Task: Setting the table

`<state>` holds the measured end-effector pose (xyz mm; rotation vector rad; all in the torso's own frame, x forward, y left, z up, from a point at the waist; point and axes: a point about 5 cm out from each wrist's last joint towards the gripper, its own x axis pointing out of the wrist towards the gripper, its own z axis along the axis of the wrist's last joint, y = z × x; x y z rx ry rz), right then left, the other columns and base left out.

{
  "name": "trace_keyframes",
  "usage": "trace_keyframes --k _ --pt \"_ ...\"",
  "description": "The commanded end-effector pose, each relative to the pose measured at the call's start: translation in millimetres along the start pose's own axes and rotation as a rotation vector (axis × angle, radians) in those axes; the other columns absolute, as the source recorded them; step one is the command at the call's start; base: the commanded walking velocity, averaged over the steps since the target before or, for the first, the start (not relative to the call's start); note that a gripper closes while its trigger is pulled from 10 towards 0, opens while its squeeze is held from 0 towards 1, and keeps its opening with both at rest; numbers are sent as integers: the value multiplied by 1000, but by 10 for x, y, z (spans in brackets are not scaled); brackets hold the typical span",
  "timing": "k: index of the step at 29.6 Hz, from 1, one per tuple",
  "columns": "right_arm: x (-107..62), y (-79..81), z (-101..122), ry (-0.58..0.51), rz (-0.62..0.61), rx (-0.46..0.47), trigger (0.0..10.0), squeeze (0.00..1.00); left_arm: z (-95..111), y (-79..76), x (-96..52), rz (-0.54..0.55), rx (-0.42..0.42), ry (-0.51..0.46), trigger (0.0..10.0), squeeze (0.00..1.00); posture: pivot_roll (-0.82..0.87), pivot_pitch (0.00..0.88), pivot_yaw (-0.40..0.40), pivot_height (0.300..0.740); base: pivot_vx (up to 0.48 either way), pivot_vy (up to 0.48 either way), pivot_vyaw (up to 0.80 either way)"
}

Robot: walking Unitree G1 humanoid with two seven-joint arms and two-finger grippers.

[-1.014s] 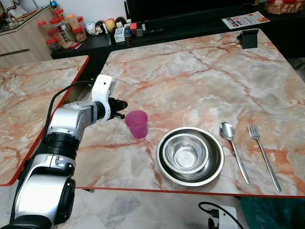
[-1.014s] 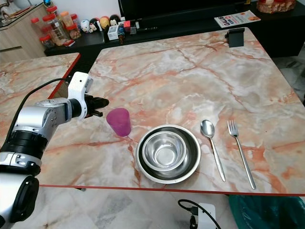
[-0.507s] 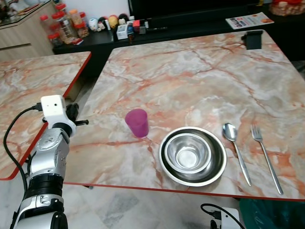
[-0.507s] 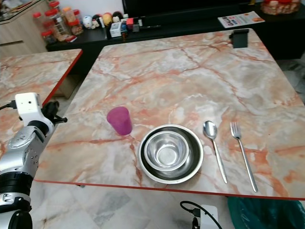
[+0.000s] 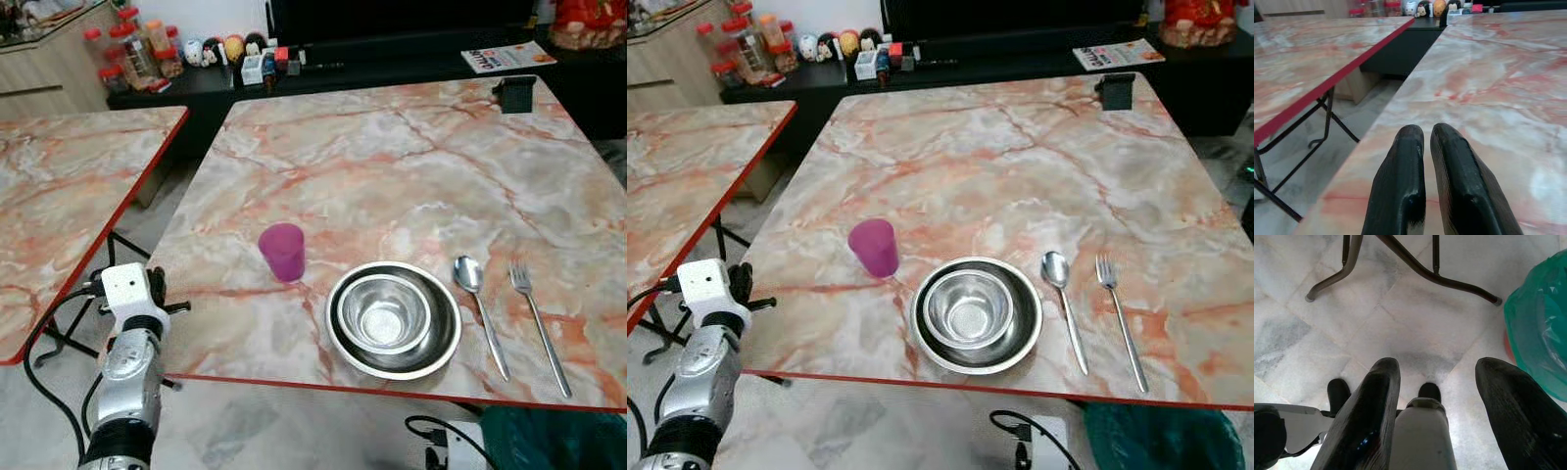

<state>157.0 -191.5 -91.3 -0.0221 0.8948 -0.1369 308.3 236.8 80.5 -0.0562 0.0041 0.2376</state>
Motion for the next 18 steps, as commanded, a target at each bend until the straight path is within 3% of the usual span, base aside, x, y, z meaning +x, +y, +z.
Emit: trace_keyframes --k 1,18 --pt "-3 34 -19 11 16 -11 10000 0 -34 39 -14 26 3 5 10000 0 -26 0 125 740 0 337 0" --pt "20 -13 59 -7 -5 7 10000 0 77 56 53 67 -33 -67 10000 0 -10 0 117 740 0 317 0"
